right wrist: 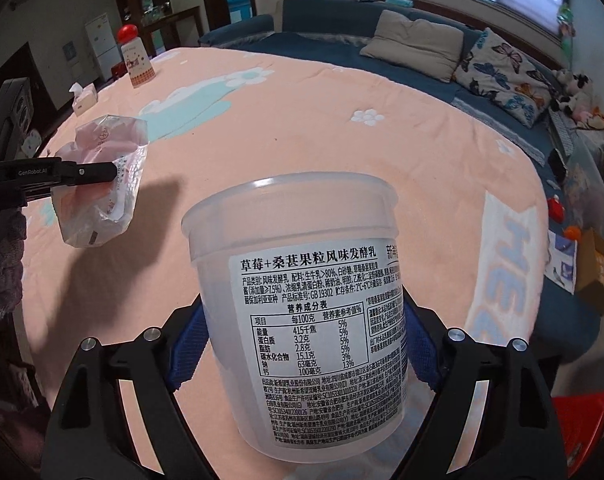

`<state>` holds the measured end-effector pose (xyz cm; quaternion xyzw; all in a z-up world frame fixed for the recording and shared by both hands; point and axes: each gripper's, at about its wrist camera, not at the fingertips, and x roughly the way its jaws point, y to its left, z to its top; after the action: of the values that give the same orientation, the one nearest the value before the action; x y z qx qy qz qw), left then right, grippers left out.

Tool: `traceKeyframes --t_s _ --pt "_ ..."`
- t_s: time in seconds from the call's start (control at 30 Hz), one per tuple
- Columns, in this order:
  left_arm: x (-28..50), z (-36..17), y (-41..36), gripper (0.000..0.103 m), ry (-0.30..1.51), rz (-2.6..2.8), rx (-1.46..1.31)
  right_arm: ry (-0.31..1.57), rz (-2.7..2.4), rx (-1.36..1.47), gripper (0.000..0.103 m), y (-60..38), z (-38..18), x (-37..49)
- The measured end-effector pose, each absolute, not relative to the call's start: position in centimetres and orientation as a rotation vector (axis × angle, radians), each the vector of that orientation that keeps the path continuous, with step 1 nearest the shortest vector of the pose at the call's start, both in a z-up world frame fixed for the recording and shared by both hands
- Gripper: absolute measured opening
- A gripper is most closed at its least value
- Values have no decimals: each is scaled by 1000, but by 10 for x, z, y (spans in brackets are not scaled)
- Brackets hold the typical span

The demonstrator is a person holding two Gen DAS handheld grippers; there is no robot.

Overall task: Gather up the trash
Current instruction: 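Carry the plastic bag and the yogurt cup with both tools over the green basket, then open the right tool to drop the yogurt cup into the green basket while the left holds the bag above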

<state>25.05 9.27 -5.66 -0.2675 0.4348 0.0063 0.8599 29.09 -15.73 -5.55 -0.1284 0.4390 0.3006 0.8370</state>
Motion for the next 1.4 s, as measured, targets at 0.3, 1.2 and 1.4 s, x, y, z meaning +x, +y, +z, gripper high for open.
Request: traceKeyframes --t_s 0.3,1.2,1.4 --pt "233 -28 46 17 883 -139 -504 883 544 -192 82 -200 -35 237" --pt "203 3 -170 17 907 -575 -236 823 41 120 82 -414 -35 110" --pt "197 4 -206 17 913 -629 -178 828 -37 164 82 -448 -43 94"
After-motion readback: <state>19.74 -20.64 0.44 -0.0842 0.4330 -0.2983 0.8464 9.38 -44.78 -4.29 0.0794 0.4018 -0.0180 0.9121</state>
